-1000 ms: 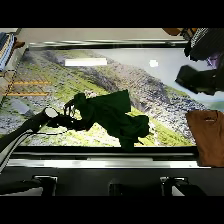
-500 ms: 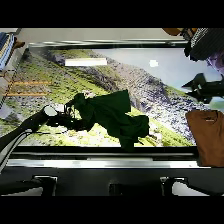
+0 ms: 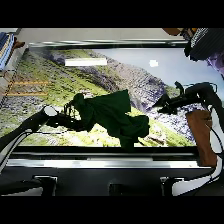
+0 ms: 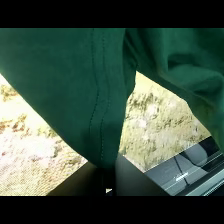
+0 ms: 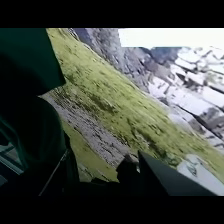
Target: Fold the clothes and pants, and hang the long-sleeved shirts on hangers.
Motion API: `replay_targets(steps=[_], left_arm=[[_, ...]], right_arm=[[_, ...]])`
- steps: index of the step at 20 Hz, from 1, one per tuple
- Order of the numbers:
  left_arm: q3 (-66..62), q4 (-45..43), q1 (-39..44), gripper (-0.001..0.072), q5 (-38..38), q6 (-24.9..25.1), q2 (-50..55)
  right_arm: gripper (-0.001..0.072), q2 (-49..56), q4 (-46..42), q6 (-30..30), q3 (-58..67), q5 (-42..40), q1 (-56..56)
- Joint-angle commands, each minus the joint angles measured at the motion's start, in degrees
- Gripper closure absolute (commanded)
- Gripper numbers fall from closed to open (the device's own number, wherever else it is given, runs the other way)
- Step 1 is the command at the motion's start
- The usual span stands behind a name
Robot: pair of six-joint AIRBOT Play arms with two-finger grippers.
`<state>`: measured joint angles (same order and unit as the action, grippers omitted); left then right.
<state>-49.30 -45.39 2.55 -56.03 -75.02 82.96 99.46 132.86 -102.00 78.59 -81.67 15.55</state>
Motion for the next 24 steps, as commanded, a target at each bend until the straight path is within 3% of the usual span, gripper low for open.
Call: replay_targets(steps=[1, 5, 11, 13, 14, 15, 20, 24], left_arm=[[-0.07, 0.00, 0.02, 0.0690, -0.02, -0.42, 0.00], [-0.07, 0.00, 0.02, 0.0690, -0.02, -0.39, 0.00], [-0.07, 0.00, 0.02, 0.0690, -0.02, -0.39, 0.00], [-0.07, 0.00, 0.02, 0.0690, -0.02, -0.39, 0.00], [-0.07, 0.00, 0.02, 0.0690, -0.02, -0.39, 0.00], [-0.07, -0.02, 0.02, 0.0690, -0.02, -0.39, 0.00], [-1.92, -0.07, -2.80, 0.0692, -0.11, -0.39, -2.58], [-14.43, -0.07, -9.40, 0.0692, -0.11, -0.57, -10.95]], right_arm=[[0.0230, 1.51, -2.10, 0.96, -2.54, -4.48, 0.74], [0.0230, 1.49, -0.94, 2.12, -9.20, -6.54, -1.11], [0.0267, 1.49, -1.64, 1.66, -12.31, -2.67, -7.39], [0.0483, 1.49, -3.41, 2.19, -12.31, -2.45, -8.74], [0.0625, 1.46, -3.52, 2.19, -12.31, -2.75, -8.96], [0.0677, 1.25, -3.06, 2.19, -12.31, -3.10, -8.96], [0.0679, -9.22, -4.85, 3.23, -12.22, -2.86, -8.57], [0.0679, -25.79, -5.60, 8.15, -9.92, -2.23, -4.83]])
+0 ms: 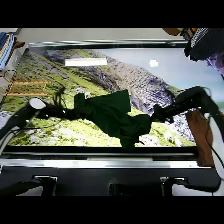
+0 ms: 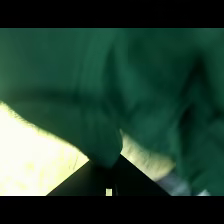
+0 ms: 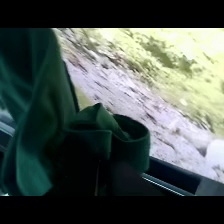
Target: Fold the clothes and pants, and hang the long-sleeved shirts on hangers.
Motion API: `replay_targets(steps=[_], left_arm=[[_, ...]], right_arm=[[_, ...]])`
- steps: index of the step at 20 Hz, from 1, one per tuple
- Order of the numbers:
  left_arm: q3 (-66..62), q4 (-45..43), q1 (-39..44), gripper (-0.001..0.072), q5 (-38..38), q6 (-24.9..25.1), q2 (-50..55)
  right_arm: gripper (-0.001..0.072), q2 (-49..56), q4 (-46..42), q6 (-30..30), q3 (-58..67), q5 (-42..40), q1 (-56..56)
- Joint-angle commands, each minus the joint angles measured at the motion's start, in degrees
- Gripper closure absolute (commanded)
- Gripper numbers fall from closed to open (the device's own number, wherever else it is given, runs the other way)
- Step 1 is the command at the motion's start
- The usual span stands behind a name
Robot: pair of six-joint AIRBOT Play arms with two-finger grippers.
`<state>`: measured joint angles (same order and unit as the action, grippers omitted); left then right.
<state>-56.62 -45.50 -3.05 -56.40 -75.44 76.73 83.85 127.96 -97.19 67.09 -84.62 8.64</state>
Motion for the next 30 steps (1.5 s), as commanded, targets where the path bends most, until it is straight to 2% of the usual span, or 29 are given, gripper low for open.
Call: replay_targets(steps=[1, 6, 9, 12, 17, 19, 21, 24, 27, 28, 30], left_arm=[[-11.23, 0.07, -5.22, 0.0692, 0.26, -0.22, -6.73], [-33.16, 0.04, -9.99, 0.0691, 0.57, -0.92, -16.59], [-43.23, -0.17, -12.76, 0.0692, 3.17, -4.79, -22.56], [-46.23, -0.44, -16.65, 0.0692, 8.57, -8.37, -29.38], [-46.23, -14.80, -23.43, 0.0692, 9.53, -20.39, -37.24], [-46.23, -17.18, -24.24, 0.0692, 6.16, -21.03, -36.61], [-46.18, -15.34, -23.91, 0.0693, -1.49, -20.04, -33.09], [-44.74, -11.28, -20.39, 0.0695, -8.52, -15.43, -23.37], [-43.36, -13.64, -11.43, 0.0694, -8.31, -10.91, -8.48], [-43.39, -15.23, -8.24, 0.0694, -7.19, -10.80, -2.40], [-43.41, -16.52, -3.26, 0.0694, -2.45, -10.86, 8.66]], right_arm=[[0.0679, -14.32, -0.72, 3.56, 3.48, 1.22, 3.08], [0.0678, -31.67, -0.83, 1.38, 19.50, 10.16, 3.96], [0.0678, -37.11, -1.29, -0.15, 29.42, 15.15, 3.96], [0.0678, -41.00, -2.29, -0.48, 37.29, 19.41, 3.96], [0.0678, -44.26, -5.62, 6.73, 45.35, 25.57, 3.96], [0.0678, -43.95, -6.84, 10.91, 45.90, 26.49, 3.96], [0.0678, -41.35, -8.72, 16.65, 45.86, 22.47, 3.96], [0.0678, -32.04, -9.29, 24.15, 45.64, 5.99, 3.93], [0.0678, -18.36, -8.85, 24.41, 42.32, -9.27, 3.89], [0.0678, -14.08, -8.76, 24.28, 40.63, -11.02, 3.89], [0.0678, -6.03, -8.85, 23.50, 35.91, -8.63, 3.89]])
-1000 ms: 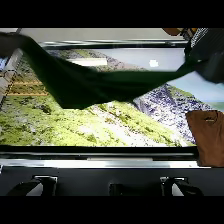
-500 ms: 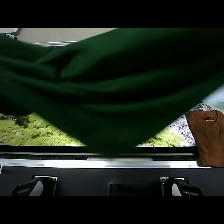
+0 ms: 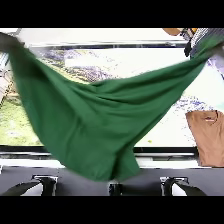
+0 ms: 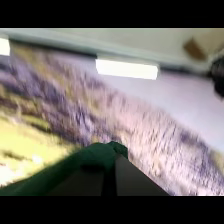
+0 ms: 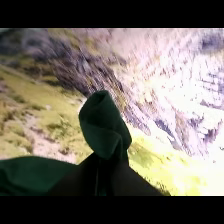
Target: Fold the clothes and pants, and hang the long-sleeved shirts on hangers.
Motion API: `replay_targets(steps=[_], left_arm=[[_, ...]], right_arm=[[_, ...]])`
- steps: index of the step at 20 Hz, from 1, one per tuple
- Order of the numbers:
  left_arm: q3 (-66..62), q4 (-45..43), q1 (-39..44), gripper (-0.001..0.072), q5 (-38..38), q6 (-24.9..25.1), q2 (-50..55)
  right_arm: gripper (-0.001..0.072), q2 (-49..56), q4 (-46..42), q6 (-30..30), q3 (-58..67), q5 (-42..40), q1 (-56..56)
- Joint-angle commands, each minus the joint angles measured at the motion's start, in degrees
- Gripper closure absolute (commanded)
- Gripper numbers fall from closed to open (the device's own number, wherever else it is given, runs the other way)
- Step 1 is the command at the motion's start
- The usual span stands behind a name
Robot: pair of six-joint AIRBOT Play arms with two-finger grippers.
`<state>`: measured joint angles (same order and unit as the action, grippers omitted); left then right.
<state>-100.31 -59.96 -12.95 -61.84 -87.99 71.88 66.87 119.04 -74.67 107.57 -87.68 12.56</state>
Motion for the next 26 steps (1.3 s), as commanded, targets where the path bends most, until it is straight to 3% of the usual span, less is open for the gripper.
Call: replay_targets(steps=[1, 5, 9, 10, 12, 13, 17, 20, 23, 26], left_arm=[[0.17, -2.03, 8.90, 0.0694, 6.27, 1.05, 19.12], [-2.34, -1.97, 15.52, 0.0694, 11.78, -4.24, 36.46], [-2.56, -1.95, 18.75, 0.0688, 10.91, -7.69, 42.88], [-2.58, -1.36, 18.73, 0.0627, 10.21, -8.04, 42.91], [-3.85, -0.50, 17.20, 0.0201, 6.34, -8.02, 41.53], [-5.18, -0.48, 15.67, 0.0153, 2.60, -7.91, 40.13], [-7.61, -2.60, 7.56, 0.0152, -14.01, -6.62, 30.05], [-2.45, -8.00, 4.48, 0.0152, -24.59, -7.21, 20.74], [16.59, -8.66, 5.46, 0.0152, -19.74, -11.43, 8.39], [42.25, 1.73, 10.47, 0.0152, -7.21, -14.08, -4.02]], right_arm=[[0.0678, 14.84, 0.04, 0.28, -6.97, -2.43, -0.02], [0.0678, 28.61, 1.01, -0.33, -11.37, 7.80, -0.02], [0.0678, 35.58, 1.79, -1.11, -11.37, 11.63, -0.02], [0.0678, 36.04, 1.75, -1.49, -11.37, 12.41, -0.02], [0.0678, 36.02, 1.73, -3.23, -11.34, 12.76, -0.02], [0.0678, 35.89, 1.73, -4.11, -11.34, 12.39, 0.00], [0.0678, 34.97, 1.66, -7.54, -11.34, 9.46, -0.02], [0.0678, 34.03, 1.66, -8.83, -11.34, 6.97, -0.02], [0.0678, 33.53, 1.73, -8.94, -11.34, 4.02, -0.02], [0.0678, 33.00, 1.73, -8.92, -11.34, 0.55, -0.02]])
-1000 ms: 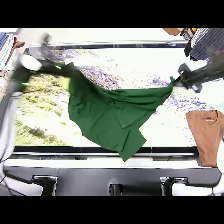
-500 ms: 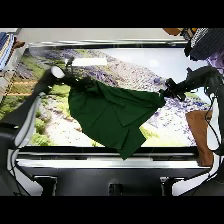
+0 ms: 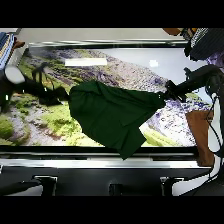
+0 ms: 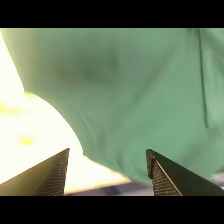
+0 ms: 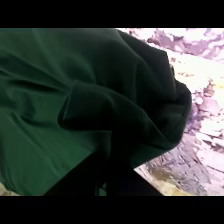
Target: Fold the clothes and pants, and hang the long-sleeved shirts on hangers.
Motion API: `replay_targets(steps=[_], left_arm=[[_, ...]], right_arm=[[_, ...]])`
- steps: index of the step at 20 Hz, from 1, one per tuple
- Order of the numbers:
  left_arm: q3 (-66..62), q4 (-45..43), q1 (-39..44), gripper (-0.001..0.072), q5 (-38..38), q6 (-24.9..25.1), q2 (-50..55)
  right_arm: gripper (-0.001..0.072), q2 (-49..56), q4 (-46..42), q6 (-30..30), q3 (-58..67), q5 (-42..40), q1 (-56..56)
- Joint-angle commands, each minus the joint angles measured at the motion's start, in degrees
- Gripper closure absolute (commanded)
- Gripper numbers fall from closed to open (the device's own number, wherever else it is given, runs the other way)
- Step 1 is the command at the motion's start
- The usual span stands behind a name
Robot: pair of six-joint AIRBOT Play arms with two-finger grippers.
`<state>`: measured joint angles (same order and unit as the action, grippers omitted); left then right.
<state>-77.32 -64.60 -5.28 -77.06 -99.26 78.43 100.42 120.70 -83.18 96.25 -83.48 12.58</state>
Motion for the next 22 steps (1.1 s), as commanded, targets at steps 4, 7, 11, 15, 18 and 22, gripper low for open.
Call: replay_targets(steps=[4, 7, 11, 15, 18, 22], left_arm=[[40.98, 19.37, 14.82, 0.0151, 22.47, -2.82, -16.11], [45.55, 24.65, 24.52, 0.0146, 32.85, -2.84, -15.26], [45.51, 25.97, 31.47, 0.0084, 41.22, -7.39, -11.78], [45.38, 31.45, 33.81, 0.0084, 45.44, -7.04, -8.94], [45.40, 32.85, 35.82, 0.0084, 47.15, -7.08, -8.04], [44.98, 35.28, 37.99, 0.0085, 49.57, -7.06, -6.23]], right_arm=[[0.0678, -1.40, 0.04, -0.42, -0.02, -7.63, -0.04], [0.0678, -2.78, 0.02, -0.42, -0.02, -8.85, -0.04], [0.0678, -4.74, -0.46, -0.42, -0.02, -8.83, -0.04], [0.0678, -5.90, -0.63, -0.42, -0.04, -8.83, -0.04], [0.0678, -6.12, -1.11, -0.42, -0.02, -8.83, -0.04], [0.0678, -6.14, -1.25, -0.42, -0.02, -9.05, -0.04]])
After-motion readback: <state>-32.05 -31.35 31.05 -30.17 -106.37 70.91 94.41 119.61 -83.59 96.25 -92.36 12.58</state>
